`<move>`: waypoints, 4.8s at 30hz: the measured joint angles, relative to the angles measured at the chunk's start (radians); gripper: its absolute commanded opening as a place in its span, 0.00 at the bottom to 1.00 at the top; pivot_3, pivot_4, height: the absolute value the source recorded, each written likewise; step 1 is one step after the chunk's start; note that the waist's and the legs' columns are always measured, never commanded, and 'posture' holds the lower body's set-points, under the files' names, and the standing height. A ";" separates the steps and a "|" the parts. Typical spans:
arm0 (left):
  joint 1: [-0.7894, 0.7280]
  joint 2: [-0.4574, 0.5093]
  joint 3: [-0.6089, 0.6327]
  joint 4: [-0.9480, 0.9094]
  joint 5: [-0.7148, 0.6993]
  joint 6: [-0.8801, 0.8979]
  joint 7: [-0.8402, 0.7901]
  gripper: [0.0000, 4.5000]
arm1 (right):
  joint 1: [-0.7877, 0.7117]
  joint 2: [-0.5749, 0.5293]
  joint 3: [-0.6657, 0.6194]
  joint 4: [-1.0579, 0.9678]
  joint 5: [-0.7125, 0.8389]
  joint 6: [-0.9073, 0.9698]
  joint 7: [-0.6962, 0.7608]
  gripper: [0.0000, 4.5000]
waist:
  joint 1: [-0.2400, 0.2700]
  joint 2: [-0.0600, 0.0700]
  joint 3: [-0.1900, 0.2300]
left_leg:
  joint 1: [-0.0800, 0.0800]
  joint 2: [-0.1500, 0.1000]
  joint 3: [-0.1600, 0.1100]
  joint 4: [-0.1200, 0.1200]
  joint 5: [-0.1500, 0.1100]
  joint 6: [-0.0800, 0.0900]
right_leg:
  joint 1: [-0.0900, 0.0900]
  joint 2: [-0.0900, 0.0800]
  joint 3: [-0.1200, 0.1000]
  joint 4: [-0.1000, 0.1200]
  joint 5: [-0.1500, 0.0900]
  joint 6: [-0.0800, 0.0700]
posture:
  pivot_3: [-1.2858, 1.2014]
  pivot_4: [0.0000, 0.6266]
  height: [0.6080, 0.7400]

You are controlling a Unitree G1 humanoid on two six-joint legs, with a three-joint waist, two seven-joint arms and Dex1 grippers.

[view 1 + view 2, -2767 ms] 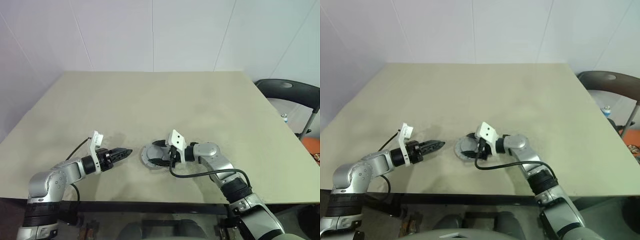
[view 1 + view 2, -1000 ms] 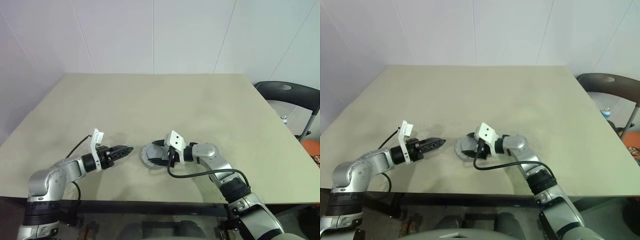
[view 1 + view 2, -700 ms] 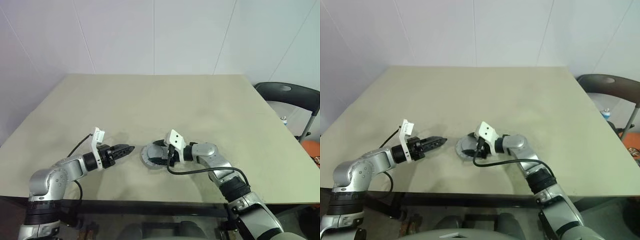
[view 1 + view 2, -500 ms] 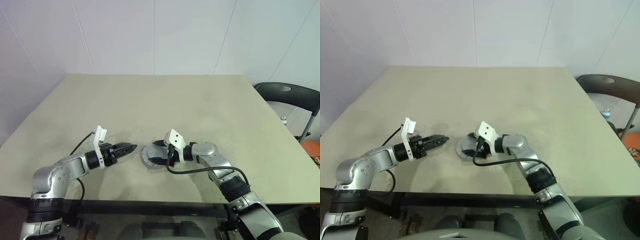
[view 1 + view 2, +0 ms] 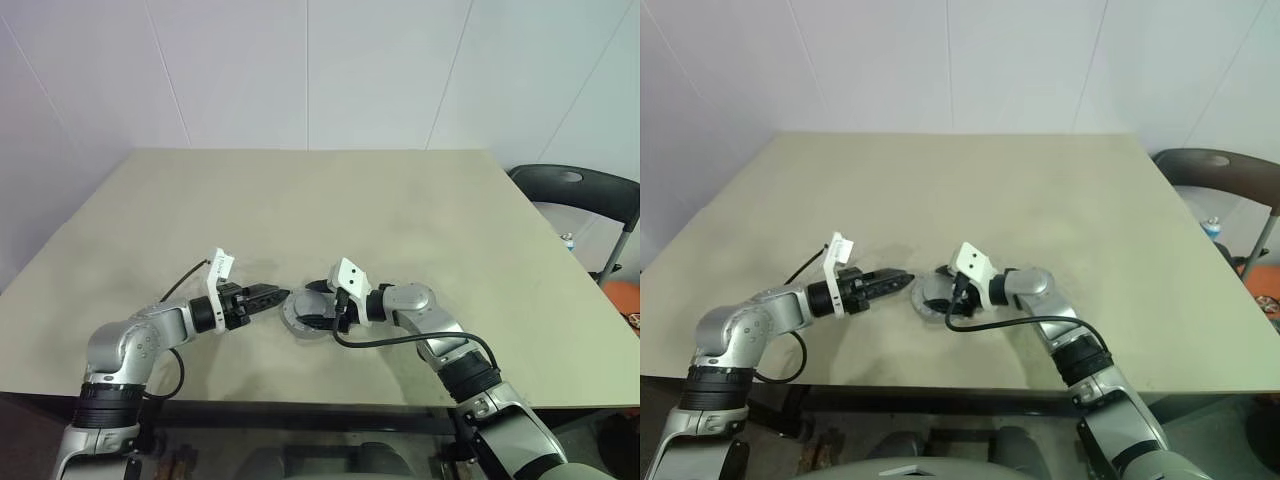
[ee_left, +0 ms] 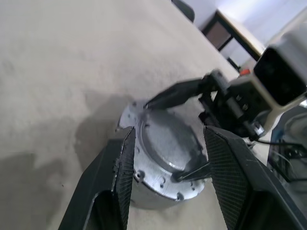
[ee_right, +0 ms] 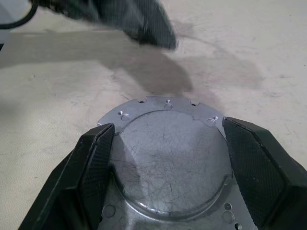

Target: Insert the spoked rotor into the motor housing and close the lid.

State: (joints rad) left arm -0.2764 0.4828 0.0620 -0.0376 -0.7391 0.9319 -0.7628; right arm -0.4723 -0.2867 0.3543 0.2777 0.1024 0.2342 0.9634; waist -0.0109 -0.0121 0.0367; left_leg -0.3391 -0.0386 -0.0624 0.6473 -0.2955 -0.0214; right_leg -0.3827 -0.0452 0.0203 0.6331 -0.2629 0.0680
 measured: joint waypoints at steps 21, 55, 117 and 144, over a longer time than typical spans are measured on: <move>-0.119 -0.058 -0.143 0.144 0.156 -0.093 -0.102 0.01 | 0.004 0.001 -0.001 -0.001 0.000 -0.001 -0.010 0.72 | -0.001 0.000 0.000 | 0.000 0.000 0.000 0.000 0.000 0.000 | 0.001 0.000 0.000 -0.001 0.000 0.002 | 0.52 0.00 1.00; -0.151 -0.072 -0.187 0.180 0.217 -0.137 -0.140 0.00 | -0.002 -0.019 -0.006 -0.031 0.012 0.078 0.022 0.99 | -0.001 0.001 0.001 | 0.000 0.000 -0.001 -0.001 0.000 0.000 | 0.000 0.000 -0.001 -0.001 0.000 0.003 | 0.52 0.00 1.00; -0.131 -0.050 -0.122 0.224 0.268 -0.174 -0.136 0.00 | -0.047 -0.252 -0.175 -0.051 0.412 0.848 0.086 0.99 | -0.005 0.001 0.002 | -0.016 0.000 0.000 0.002 -0.001 0.003 | -0.016 -0.001 0.000 0.000 0.003 0.004 | 0.52 0.00 1.00; -0.084 -0.013 -0.128 0.125 0.226 -0.109 -0.155 0.00 | -0.032 -0.167 -0.239 -0.091 0.514 1.092 0.042 0.99 | -0.002 0.001 0.001 | -0.017 0.001 0.000 0.001 -0.001 0.003 | -0.017 0.000 0.001 0.001 0.003 0.004 | 0.52 0.00 1.00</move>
State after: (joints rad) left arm -0.3605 0.4693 -0.0658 0.0872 -0.5127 0.8226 -0.9181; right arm -0.5038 -0.4535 0.1151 0.1867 0.6166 1.3267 1.0052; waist -0.0133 -0.0113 0.0378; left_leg -0.3560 -0.0379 -0.0625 0.6488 -0.2967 -0.0189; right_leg -0.4000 -0.0453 0.0214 0.6344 -0.2601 0.0722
